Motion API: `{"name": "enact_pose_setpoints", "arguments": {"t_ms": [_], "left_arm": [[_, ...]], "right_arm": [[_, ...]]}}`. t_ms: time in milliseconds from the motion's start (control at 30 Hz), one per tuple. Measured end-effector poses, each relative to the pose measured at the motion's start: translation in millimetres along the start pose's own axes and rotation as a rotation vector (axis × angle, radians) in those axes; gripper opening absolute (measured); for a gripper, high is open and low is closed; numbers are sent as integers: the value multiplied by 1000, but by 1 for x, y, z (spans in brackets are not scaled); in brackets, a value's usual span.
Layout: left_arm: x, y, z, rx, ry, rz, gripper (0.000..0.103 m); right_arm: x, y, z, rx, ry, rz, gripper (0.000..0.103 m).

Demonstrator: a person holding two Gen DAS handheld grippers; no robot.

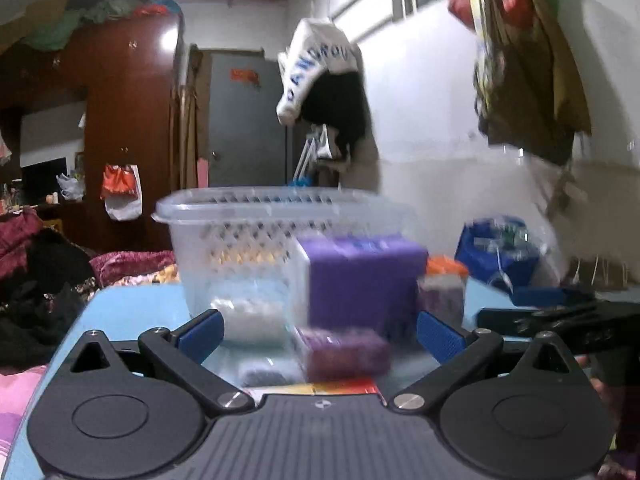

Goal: Organize objects
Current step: 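Close the left gripper on the small purple packet, then carry the purple packet with the left gripper and release it into the basket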

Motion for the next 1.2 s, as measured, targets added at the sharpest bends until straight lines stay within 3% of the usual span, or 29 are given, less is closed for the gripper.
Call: {"name": "enact_pose_setpoints", "arguments": {"t_ms": [233,367,467,500,600,667,767,1067,1200], "left_arm": [[-13,1,27,4,-101,-14,103],[-18,-2,41,-2,-149,-40,102],[-21,4,49,4,-171,-40,99],[-21,6,50,4,-176,-35,98],[-23,8,52,12,-183,-28,94],[-23,8,55,-1,-189,-35,82],[-24,7,59,-26,-205,-58,73],[-21,-9,33,-49,-80,-119,71],[1,-19,13,-44,8,-109,71]], "right_arm": [[10,-5,36,35,-72,-38,99],[3,-6,44,43,-121,-51,85],[-9,-12,40,33,-138,-66,69],[-9,-13,40,25,-136,-76,68],[-12,-17,41,-7,-149,-91,57],[-14,-16,42,-12,-162,-87,47],[-15,-16,40,-20,-159,-87,45],[-17,-13,18,-9,-66,-83,43],[1,-12,-2,85,-5,-77,43]]}}
Point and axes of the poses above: each gripper's, at about its wrist camera, not at the fingertips, and z roughly the way its jaws point, y to its right, x to its top, the point moved 1 cm from there along z, roughly the way its jaws point, and after that the axes turned 6 degrees about x, right-handed, at the moved point
